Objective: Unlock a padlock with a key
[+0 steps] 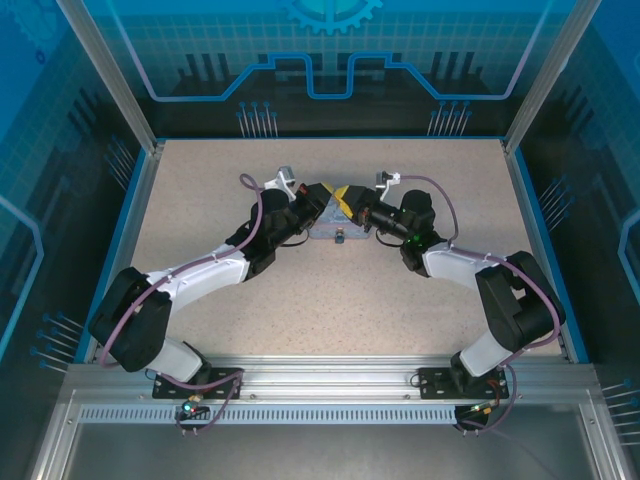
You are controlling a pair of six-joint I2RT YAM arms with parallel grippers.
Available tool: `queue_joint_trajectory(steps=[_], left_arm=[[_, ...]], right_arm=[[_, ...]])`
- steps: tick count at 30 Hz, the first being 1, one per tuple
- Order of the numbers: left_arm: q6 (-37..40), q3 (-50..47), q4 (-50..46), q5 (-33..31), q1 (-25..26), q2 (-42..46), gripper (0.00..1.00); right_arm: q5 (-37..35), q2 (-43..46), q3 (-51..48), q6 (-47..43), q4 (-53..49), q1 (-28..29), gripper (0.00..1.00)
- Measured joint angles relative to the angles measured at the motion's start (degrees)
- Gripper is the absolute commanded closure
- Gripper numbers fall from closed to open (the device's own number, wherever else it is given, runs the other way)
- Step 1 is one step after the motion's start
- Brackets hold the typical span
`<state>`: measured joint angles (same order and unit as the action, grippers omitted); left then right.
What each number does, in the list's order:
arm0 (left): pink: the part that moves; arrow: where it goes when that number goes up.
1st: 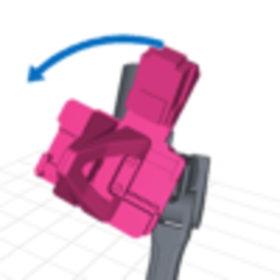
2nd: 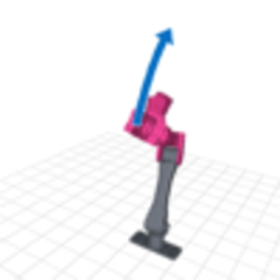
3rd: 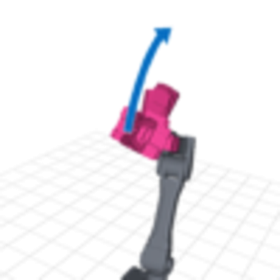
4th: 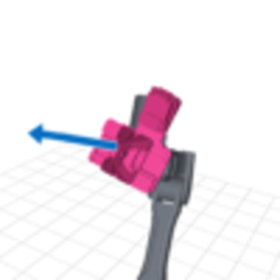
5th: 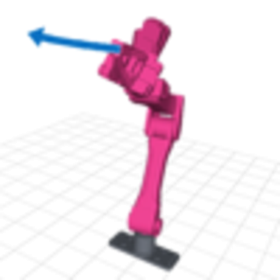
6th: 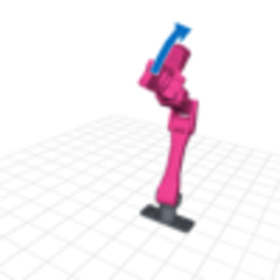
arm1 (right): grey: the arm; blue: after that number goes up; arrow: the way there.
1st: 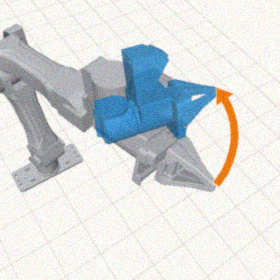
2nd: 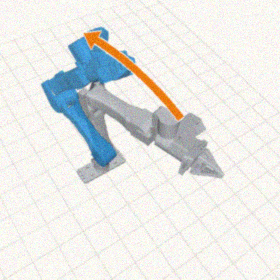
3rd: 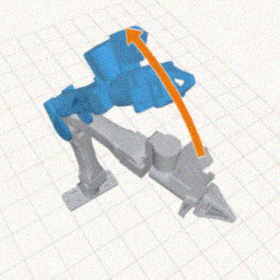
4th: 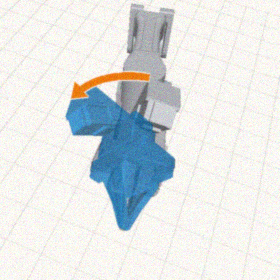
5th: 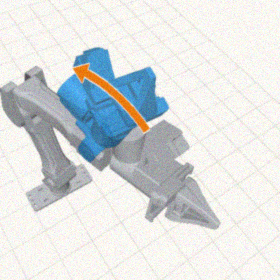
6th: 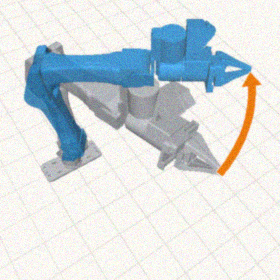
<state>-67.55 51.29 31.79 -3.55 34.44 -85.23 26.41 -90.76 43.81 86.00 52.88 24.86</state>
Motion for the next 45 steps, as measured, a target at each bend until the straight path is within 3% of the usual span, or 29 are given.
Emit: queue_joint_trajectory(steps=[11,29,39,45], left_arm=[[0.00,0.00,0.11,-0.79,0.02,0.02,1.00],[0.00,0.00,0.02,-1.14,0.02,0.02,1.00],[0.00,0.00,0.15,-1.20,0.02,0.02,1.00],[-0.02,0.00,0.72,-1.42,0.02,0.02,1.00]], right_arm=[[0.66,0.13,-0.11,0.22,0.76,0.33,0.77],[1.07,0.55,-0.42,0.20,1.20,0.33,0.91],[1.16,0.52,-0.22,0.35,1.18,0.33,0.85],[1.53,0.35,0.55,0.44,1.01,0.33,0.88]])
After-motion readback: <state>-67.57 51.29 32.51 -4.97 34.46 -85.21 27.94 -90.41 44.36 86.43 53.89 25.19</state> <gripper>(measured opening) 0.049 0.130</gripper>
